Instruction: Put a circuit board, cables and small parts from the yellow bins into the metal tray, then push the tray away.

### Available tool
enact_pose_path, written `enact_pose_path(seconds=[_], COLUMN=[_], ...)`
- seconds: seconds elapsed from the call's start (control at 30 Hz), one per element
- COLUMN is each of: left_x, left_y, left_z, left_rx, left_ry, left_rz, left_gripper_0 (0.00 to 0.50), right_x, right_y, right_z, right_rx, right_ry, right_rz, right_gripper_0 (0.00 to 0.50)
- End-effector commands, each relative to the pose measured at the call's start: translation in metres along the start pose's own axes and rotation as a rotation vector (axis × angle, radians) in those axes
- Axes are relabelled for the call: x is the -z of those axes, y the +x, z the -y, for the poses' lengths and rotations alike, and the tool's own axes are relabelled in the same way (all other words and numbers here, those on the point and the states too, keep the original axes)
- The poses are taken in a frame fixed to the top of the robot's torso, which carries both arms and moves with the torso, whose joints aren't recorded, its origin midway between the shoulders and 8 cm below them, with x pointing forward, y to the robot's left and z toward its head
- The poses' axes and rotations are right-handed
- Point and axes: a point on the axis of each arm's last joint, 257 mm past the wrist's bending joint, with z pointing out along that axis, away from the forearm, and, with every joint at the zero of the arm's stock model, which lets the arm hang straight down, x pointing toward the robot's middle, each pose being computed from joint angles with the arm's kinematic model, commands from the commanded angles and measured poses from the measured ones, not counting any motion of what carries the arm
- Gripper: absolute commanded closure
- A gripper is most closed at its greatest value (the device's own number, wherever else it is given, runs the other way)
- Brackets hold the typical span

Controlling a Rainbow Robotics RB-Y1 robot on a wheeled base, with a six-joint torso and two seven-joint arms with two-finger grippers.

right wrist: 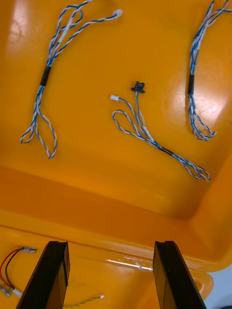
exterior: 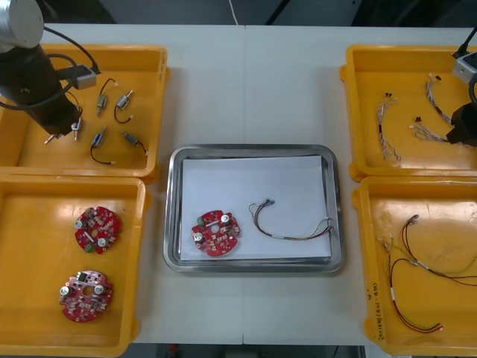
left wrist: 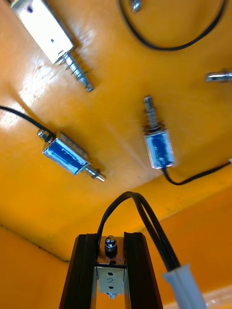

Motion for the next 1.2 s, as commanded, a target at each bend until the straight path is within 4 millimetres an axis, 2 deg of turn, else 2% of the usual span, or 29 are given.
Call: enact_pose_path(seconds=[0.03, 0.37, 0.53, 0.67, 0.9, 1.07, 1.2], left_x=[0.044, 0.073, 0.088, 0.093, 0.096, 0.088, 0.078], left_y=[-0.003, -0.021, -0.04, -0.052, -0.064, -0.069, -0.082], left_z=[-0.01, 0.042, 0.086, 0.113, 0.156, 0.182, 0.203], left_rx=[0.146, 0.187, 0.191, 0.176, 0.171, 0.195, 0.22], left_ry=[-0.048, -0.048, -0.012, -0.011, 0.027, 0.048, 0.068], left_rz=[0.021, 0.053, 0.09, 0.119, 0.145, 0.129, 0.15], left_gripper_0=[0.499, 0.499, 0.498, 0.497, 0.499, 0.5, 0.498], right_x=[0.02, 0.02, 0.017, 0.016, 0.012, 0.007, 0.004], right_y=[-0.02, -0.046, -0.064, -0.074, -0.087, -0.09, -0.088], right_z=[0.039, 0.05, 0.047, 0.042, 0.047, 0.051, 0.054], right_rx=[-0.086, -0.19, -0.262, -0.364, -0.568, -0.772, -0.966], right_ry=[0.061, 0.004, -0.039, -0.064, -0.09, -0.101, -0.098], right_rz=[0.07, 0.092, 0.111, 0.107, 0.106, 0.095, 0.081], right_gripper_0=[0.0, 0.0, 0.0, 0.0, 0.0, 0.0, 0.0])
